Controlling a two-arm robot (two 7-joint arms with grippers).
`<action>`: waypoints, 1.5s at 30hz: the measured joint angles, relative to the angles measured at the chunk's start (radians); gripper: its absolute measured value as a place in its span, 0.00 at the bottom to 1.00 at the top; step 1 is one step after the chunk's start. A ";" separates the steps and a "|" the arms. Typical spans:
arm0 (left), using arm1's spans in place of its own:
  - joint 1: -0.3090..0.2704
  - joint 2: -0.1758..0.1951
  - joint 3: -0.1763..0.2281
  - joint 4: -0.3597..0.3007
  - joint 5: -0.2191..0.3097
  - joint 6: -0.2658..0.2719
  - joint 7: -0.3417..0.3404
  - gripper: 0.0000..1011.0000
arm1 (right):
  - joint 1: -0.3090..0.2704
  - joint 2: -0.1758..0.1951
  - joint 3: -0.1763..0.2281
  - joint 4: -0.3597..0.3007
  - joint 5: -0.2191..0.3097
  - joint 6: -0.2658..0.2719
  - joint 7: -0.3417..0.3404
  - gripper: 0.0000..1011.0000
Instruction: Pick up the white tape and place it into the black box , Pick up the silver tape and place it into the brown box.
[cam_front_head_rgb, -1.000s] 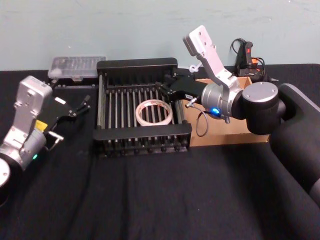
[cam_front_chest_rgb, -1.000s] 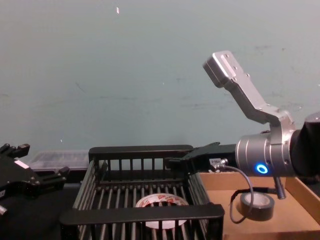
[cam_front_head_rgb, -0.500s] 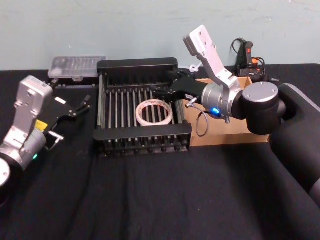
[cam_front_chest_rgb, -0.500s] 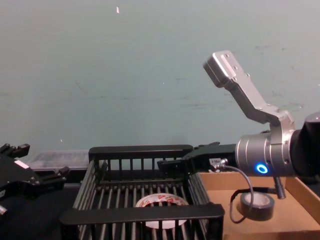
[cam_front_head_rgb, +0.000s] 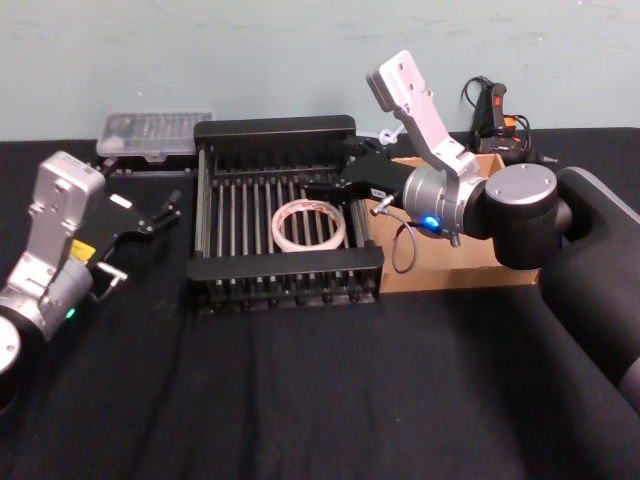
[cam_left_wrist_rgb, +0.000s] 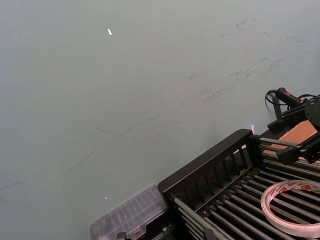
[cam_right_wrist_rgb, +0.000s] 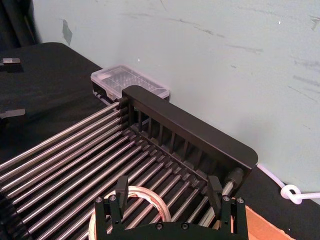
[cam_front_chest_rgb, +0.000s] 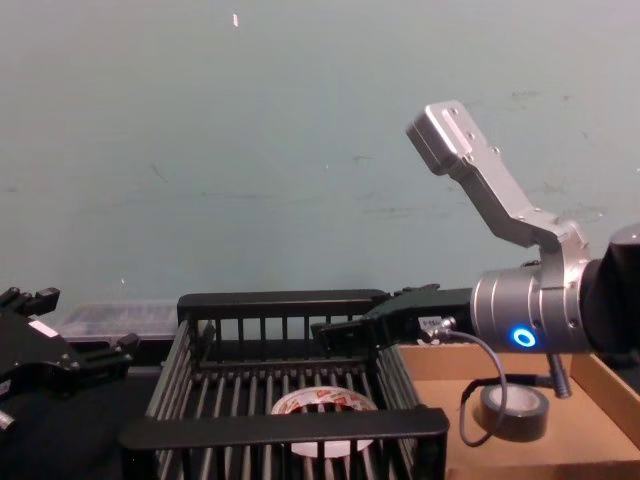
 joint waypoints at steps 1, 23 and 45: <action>0.000 0.000 0.000 0.000 0.000 0.000 0.000 0.99 | 0.000 0.000 0.000 0.000 0.000 0.000 0.000 0.99; 0.000 0.000 0.000 0.000 0.000 0.000 0.000 0.99 | -0.209 0.126 0.148 -0.346 0.039 -0.014 -0.045 0.99; 0.000 0.000 0.000 0.000 0.000 0.000 0.000 0.99 | -0.464 0.215 0.299 -0.562 -0.009 -0.099 -0.187 0.99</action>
